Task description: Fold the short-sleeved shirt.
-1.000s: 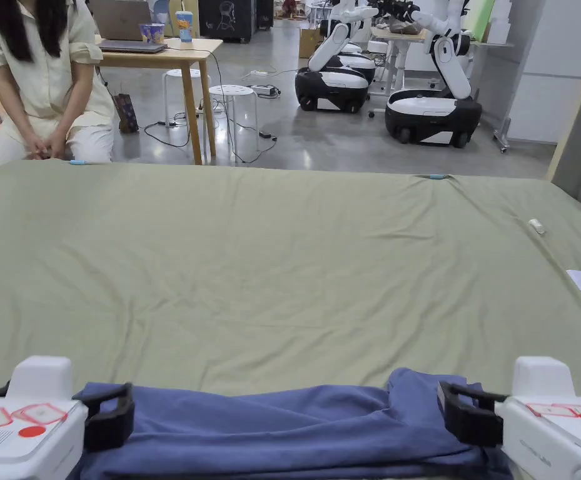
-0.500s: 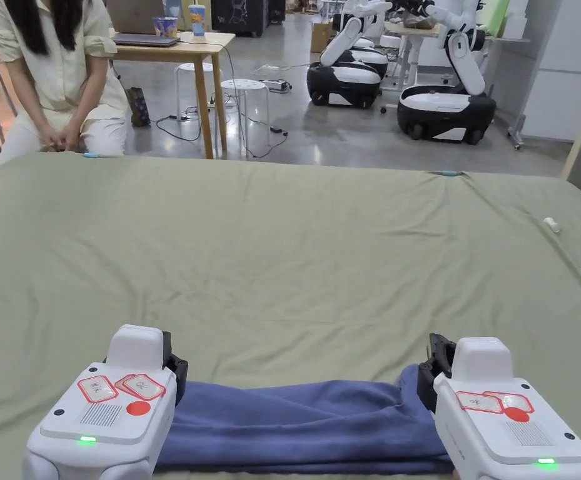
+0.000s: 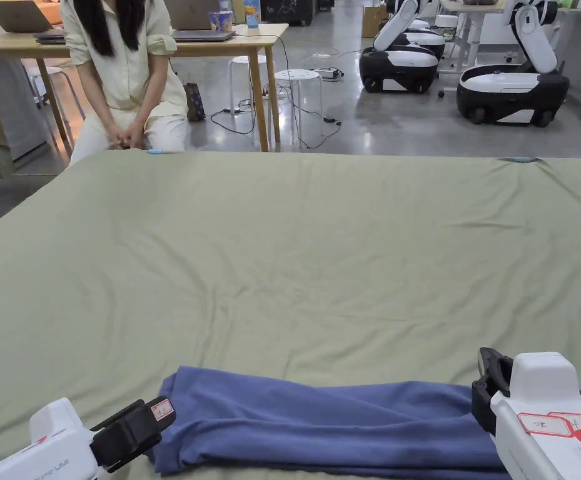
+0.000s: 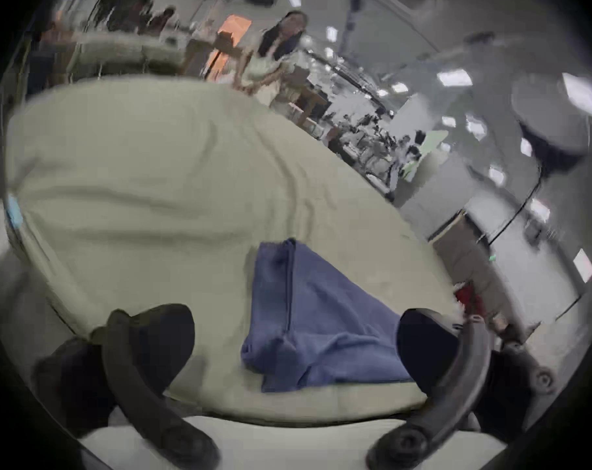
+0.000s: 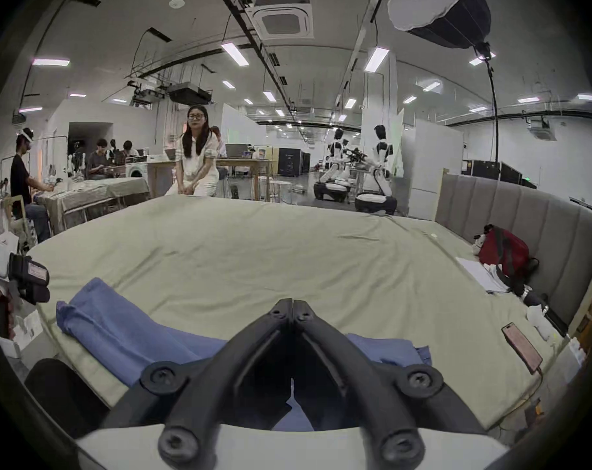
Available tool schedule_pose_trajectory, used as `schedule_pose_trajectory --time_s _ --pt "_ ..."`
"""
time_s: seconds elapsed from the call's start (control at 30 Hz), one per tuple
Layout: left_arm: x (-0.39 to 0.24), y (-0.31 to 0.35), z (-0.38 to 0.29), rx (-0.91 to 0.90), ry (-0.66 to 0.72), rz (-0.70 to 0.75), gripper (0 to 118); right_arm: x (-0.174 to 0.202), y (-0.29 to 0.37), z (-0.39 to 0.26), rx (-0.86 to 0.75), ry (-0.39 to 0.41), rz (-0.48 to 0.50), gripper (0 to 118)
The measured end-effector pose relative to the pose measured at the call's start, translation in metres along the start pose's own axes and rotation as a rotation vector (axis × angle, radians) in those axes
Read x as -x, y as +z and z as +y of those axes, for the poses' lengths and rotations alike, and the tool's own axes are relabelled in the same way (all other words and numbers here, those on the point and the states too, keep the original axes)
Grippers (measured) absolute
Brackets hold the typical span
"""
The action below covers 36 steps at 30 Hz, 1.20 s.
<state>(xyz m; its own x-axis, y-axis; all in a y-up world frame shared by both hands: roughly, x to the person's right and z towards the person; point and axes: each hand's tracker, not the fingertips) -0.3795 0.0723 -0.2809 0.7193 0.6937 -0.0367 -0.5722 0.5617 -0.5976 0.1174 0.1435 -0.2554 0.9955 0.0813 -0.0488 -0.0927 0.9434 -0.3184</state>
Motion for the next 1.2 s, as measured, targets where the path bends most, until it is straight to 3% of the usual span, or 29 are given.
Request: schedule_pose_trajectory --time_s 0.07,0.17,0.3,0.33,0.4,0.43,0.5,0.57,0.8,0.83,1.0,1.2 --pt "0.017 -0.012 -0.003 0.042 0.213 -0.125 117 0.001 -0.005 0.000 0.003 0.001 0.004 0" --pt "0.033 -0.041 -0.017 0.101 0.426 -0.309 117 0.003 -0.009 0.002 0.004 0.009 0.008 0" --pt "0.020 -0.073 -0.012 0.104 0.429 -0.354 111 0.005 -0.015 0.002 0.010 0.021 0.016 0" --pt "0.016 -0.081 -0.012 0.109 0.424 -0.351 98 0.009 -0.013 0.003 0.010 0.023 0.018 0" --pt "0.006 -0.091 -0.013 0.106 0.419 -0.275 33 0.012 -0.014 0.004 0.013 0.025 0.025 0" --pt "-0.010 -0.089 -0.024 0.098 0.426 -0.210 10 0.013 -0.015 0.005 0.015 0.028 0.029 0" --pt "-0.014 -0.092 -0.029 0.116 0.424 -0.128 9 0.019 -0.013 0.009 0.014 0.042 0.038 0" --pt "0.001 -0.087 -0.012 0.103 0.389 -0.150 9 0.020 -0.015 0.009 0.019 0.049 0.046 0" --pt "-0.020 -0.033 0.032 -0.008 0.052 0.105 8 0.019 -0.016 0.009 0.030 0.062 0.050 0" --pt "0.004 -0.037 0.038 -0.017 0.022 0.137 8 0.018 -0.016 0.008 0.030 0.061 0.050 0" --pt "-0.046 -0.033 0.040 -0.038 -0.272 0.249 8 0.014 -0.013 0.009 0.031 0.057 0.045 0" --pt "-0.165 -0.063 -0.033 -0.029 -0.803 0.263 8 -0.002 -0.009 0.007 0.027 0.050 0.031 0"
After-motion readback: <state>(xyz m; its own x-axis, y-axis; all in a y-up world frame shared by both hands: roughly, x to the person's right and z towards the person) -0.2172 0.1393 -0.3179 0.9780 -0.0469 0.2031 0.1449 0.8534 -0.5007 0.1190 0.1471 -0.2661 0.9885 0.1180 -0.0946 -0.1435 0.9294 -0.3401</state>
